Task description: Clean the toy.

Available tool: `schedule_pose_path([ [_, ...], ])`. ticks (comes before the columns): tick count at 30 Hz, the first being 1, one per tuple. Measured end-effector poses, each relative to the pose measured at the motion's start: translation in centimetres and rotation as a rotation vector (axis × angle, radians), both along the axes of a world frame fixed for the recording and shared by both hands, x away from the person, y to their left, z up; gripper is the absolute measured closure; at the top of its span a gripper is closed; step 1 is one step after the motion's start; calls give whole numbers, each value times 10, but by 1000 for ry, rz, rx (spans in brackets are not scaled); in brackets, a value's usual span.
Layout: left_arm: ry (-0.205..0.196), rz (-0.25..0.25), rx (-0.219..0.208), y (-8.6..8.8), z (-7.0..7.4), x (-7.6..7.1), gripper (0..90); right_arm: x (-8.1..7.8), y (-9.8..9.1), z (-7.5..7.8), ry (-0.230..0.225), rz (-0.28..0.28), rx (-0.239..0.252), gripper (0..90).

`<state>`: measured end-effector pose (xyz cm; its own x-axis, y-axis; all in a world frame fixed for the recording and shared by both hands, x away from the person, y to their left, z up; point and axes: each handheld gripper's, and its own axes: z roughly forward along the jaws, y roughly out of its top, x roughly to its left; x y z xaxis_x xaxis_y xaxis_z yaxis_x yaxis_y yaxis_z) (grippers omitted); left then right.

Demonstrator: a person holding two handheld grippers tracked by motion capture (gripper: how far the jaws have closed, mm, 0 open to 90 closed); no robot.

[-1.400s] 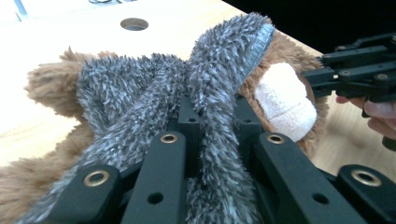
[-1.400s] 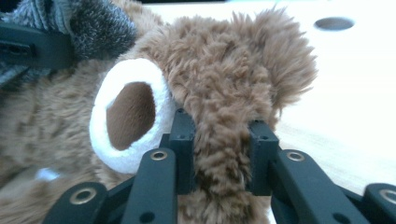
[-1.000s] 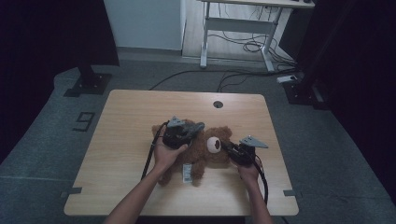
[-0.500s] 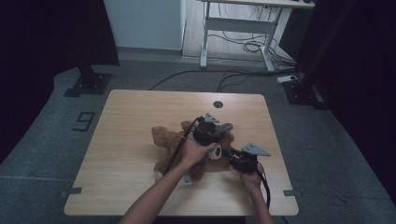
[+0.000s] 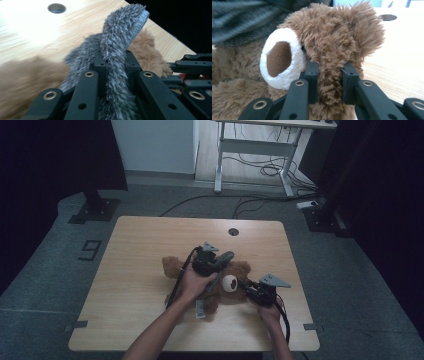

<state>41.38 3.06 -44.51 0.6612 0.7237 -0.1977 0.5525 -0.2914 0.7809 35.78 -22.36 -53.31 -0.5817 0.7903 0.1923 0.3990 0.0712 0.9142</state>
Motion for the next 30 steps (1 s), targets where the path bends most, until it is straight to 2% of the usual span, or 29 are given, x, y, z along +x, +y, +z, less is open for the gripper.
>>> schedule_pose_path([
  [2, -18, 17, 3, 16, 3, -3, 772, -1, 0, 0, 1, 0, -2, 719],
  [5, -13, 71, -13, 45, 5, -4, 772, -2, -1, -1, 1, 0, 0, 720],
  [8, 8, 117, -27, 74, 3, -5, 771, -3, 0, -1, 3, -7, 3, 720],
  [12, 38, 158, -15, 104, -6, -7, 768, -4, 0, -1, 4, -8, 7, 720],
  [13, 54, 173, 3, 116, -10, -7, 768, -4, 0, -1, 4, -7, 7, 720],
  [18, 79, 204, 13, 133, -13, -7, 768, -4, 0, -2, 4, -10, 12, 720],
  [20, 71, 205, 16, 133, -10, -9, 770, -4, 0, -2, 3, -9, 11, 720],
  [23, 23, 179, 34, 121, 1, -12, 772, -3, 0, -2, 4, -9, 11, 720],
  [24, -18, 153, 38, 107, 11, -15, 772, -3, 0, -2, 6, -10, 12, 720],
  [25, -18, 153, 38, 107, 11, -15, 772, -3, 0, -2, 6, -10, 12, 720],
  [26, -37, 135, 32, 99, 17, -16, 772, -3, 0, -2, 5, -10, 11, 720],
  [30, -99, 50, 37, 56, 35, -21, 772, -4, 0, -2, 5, -11, 13, 720],
])
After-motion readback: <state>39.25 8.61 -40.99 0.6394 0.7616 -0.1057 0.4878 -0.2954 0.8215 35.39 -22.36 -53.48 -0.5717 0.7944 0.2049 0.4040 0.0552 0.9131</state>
